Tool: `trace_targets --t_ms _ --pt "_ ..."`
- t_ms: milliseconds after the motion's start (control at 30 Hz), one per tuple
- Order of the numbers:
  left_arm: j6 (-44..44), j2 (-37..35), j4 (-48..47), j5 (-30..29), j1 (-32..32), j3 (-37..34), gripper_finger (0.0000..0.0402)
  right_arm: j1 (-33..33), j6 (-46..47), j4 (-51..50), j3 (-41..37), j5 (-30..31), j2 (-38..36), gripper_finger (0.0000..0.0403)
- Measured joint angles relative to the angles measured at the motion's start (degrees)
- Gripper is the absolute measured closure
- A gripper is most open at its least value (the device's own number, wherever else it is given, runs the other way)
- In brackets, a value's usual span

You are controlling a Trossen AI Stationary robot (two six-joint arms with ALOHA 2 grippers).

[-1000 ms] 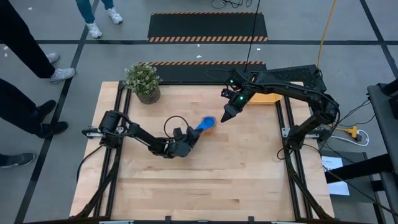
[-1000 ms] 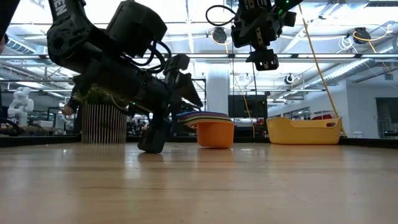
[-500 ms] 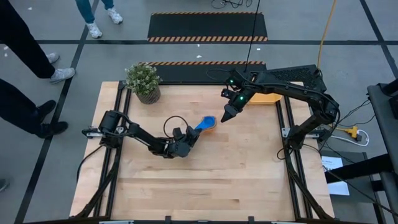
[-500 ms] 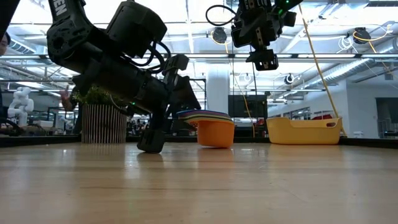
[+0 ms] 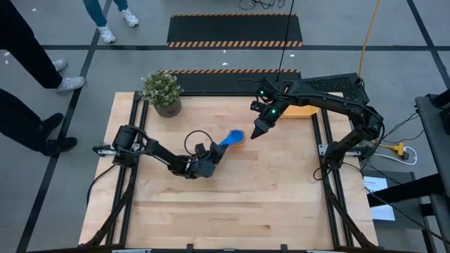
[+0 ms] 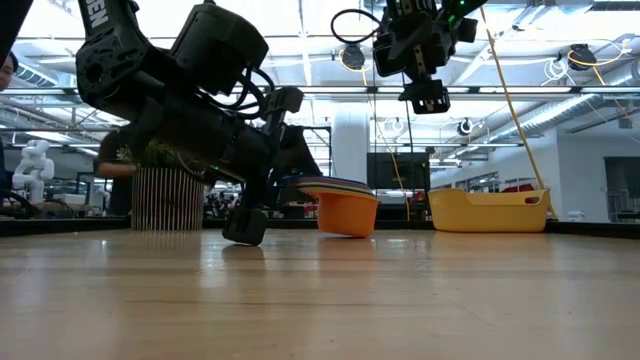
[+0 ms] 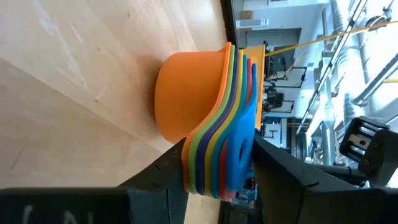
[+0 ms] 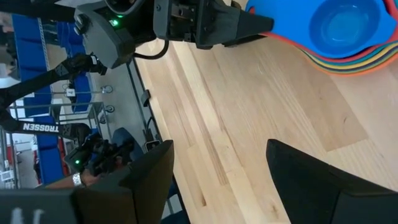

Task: Nest measuring cups in basket
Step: Put the nested measuring cups into the yellow bin

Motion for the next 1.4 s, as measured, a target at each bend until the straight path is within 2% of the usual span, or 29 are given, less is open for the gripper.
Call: trace_targets --t_ms 100,267,500,800,967,1400 --pt "2.2 0.0 1.0 0.0 0.0 0.0 0.0252 0.0 -0.3 -0.1 0.0 0.0 0.0 0.0154" --pt "4.6 0.0 2.3 -1.7 0.0 0.0 0.0288 0.0 -1.2 -0.1 0.0 0.0 0.0 0.0154" --pt "6.2 0.0 2.8 -2.1 0.0 0.0 0.029 0.0 -1.7 -0.2 0.0 0.0 0.0 0.0154" --pt "17.4 0.2 11.3 -1.4 0.2 -0.1 0.0306 -0.1 -3.6 -0.3 0.0 0.0 0.0 0.0154" --pt "17.6 0.2 11.8 -0.9 0.2 -0.1 0.0307 -1.2 -3.6 -0.5 0.0 0.0 -0.1 0.0154" --pt "22.8 0.2 17.9 0.7 0.8 -0.1 0.031 -4.5 -4.5 -2.8 0.0 2.0 -5.8 0.0154"
